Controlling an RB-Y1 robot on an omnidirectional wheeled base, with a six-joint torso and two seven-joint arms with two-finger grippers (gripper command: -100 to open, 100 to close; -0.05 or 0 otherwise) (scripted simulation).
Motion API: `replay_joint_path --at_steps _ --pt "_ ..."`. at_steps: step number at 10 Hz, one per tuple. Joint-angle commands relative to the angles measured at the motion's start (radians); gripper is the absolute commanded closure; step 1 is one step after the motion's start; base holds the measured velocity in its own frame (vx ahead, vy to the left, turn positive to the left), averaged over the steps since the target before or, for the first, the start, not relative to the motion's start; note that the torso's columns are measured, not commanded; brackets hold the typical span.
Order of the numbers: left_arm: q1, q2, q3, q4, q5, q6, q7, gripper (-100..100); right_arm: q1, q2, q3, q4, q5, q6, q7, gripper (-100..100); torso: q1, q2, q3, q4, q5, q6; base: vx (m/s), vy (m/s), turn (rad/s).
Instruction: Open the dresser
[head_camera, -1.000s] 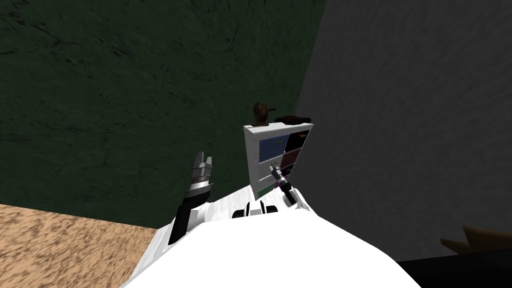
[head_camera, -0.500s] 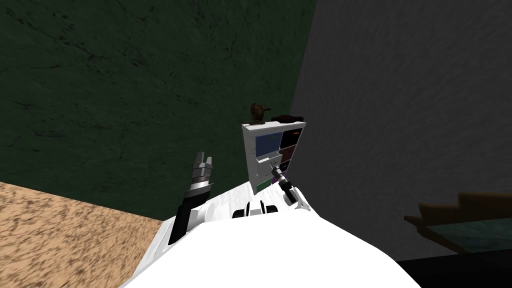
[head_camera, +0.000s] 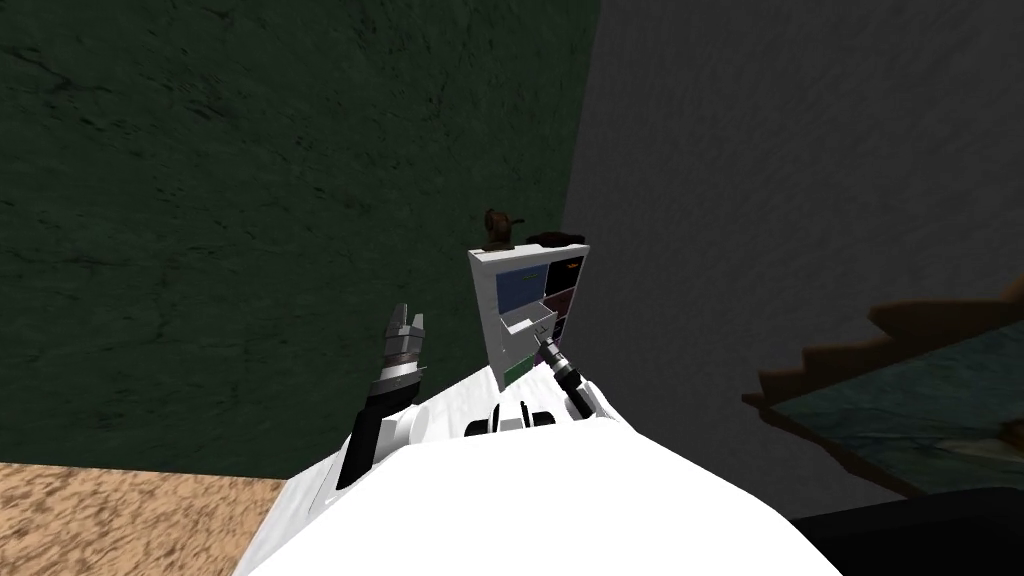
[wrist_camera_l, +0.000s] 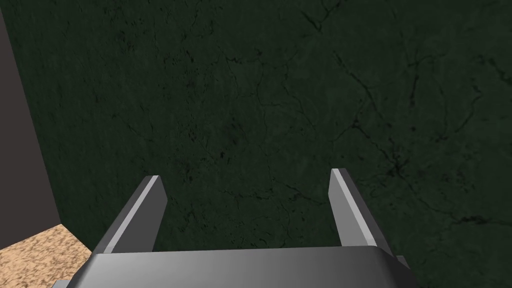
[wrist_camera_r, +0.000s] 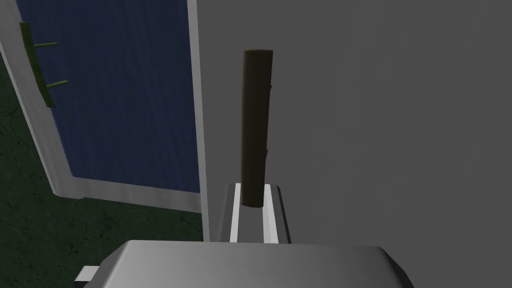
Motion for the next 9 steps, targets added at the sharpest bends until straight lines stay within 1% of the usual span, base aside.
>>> replay_joint_path --at_steps 1,3,4,6,9 --pt "0.000 0.000 0.000 0.000 0.000 0.000 0.000 0 0.036 0.005 0.047 -0.040 0.017 -0.001 -0.005 100 0.000 0.000 0.000 0.000 0.000 0.000 0.018 -0.040 -0.078" --pt "0.000 0.000 0.000 0.000 0.000 0.000 0.000 0 0.083 0.008 0.103 -0.084 0.034 -0.011 -0.011 100 0.003 0.000 0.000 0.000 0.001 -0.001 0.023 -0.039 -0.233" --pt "0.000 0.000 0.000 0.000 0.000 0.000 0.000 0 0.069 -0.003 0.127 -0.094 0.049 0.013 -0.033 -100 0.003 0.002 0.001 0.002 0.001 0.000 0.025 -0.016 -0.281" --pt "0.000 0.000 0.000 0.000 0.000 0.000 0.000 0 0.062 -0.027 0.197 -0.139 0.080 0.049 -0.084 -100 0.006 0.001 0.001 0.000 0.001 -0.002 0.043 -0.002 -0.313" --pt "0.000 0.000 0.000 0.000 0.000 0.000 0.000 0 0.052 -0.064 0.289 -0.205 0.126 0.103 -0.160 -100 0.005 0.001 0.000 -0.001 0.001 -0.002 0.047 -0.003 -0.297"
